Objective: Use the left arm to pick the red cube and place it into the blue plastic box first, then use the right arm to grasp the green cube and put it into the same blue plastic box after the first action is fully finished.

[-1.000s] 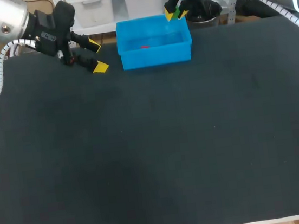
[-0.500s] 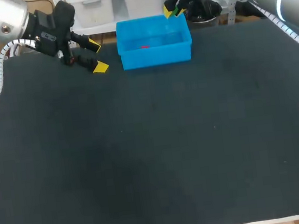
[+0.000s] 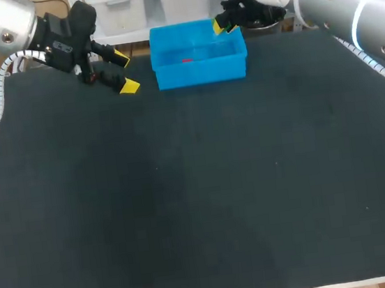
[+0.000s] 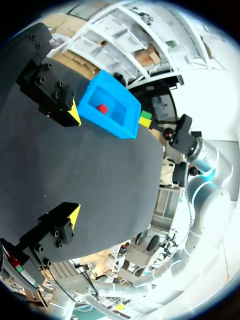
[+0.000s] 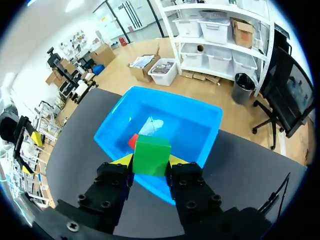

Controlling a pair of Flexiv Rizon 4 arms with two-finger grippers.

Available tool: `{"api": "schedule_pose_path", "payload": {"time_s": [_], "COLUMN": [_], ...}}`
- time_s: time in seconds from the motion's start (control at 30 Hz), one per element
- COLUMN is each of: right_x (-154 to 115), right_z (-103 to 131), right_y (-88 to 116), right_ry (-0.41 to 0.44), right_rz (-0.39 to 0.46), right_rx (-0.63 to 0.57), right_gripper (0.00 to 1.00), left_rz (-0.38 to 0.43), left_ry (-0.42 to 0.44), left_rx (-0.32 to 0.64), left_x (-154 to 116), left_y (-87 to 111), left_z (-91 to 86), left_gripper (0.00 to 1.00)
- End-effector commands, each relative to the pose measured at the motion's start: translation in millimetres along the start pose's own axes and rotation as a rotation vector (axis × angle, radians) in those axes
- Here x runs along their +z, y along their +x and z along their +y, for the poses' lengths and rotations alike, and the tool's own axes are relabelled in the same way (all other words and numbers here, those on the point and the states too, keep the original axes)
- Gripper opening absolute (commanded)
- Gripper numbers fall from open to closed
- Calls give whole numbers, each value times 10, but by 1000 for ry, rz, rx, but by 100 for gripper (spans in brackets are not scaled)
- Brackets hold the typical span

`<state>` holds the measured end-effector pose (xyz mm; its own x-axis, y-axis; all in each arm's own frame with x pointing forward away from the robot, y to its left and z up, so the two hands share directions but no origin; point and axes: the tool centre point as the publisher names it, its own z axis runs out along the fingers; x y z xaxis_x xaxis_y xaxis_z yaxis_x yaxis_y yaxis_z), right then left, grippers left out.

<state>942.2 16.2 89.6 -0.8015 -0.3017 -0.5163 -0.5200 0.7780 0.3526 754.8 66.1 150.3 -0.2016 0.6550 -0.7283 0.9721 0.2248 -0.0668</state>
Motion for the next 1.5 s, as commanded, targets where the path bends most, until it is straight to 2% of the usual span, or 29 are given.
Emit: {"api": "schedule_pose_path", "payload": {"time_s": [0.03,0.33,0.37,0.43,0.73,1.3,1.5], "right_x": [211,288,287,284,112,-642,-642], "right_z": [-167,-303,-308,-318,-303,-101,-101], "right_y": [-497,-617,-623,-629,-628,-583,-583], "right_ry": [-83,-58,-51,-48,-26,36,36], "right_rz": [251,258,259,254,222,92,92], "right_rx": [0,21,32,38,55,19,19], "right_gripper": [0,0,23,100,100,100,100], "left_rz": [-4,-4,-4,-4,-4,-4,-4], "left_ry": [0,0,0,0,0,0,0], "left_rx": [4,4,4,4,4,4,4], "left_x": [2,2,2,2,2,2,2], "left_y": [13,13,13,13,13,13,13], "left_z": [1,1,1,1,1,1,1], "left_gripper": [100,100,100,100,100,100,100]}}
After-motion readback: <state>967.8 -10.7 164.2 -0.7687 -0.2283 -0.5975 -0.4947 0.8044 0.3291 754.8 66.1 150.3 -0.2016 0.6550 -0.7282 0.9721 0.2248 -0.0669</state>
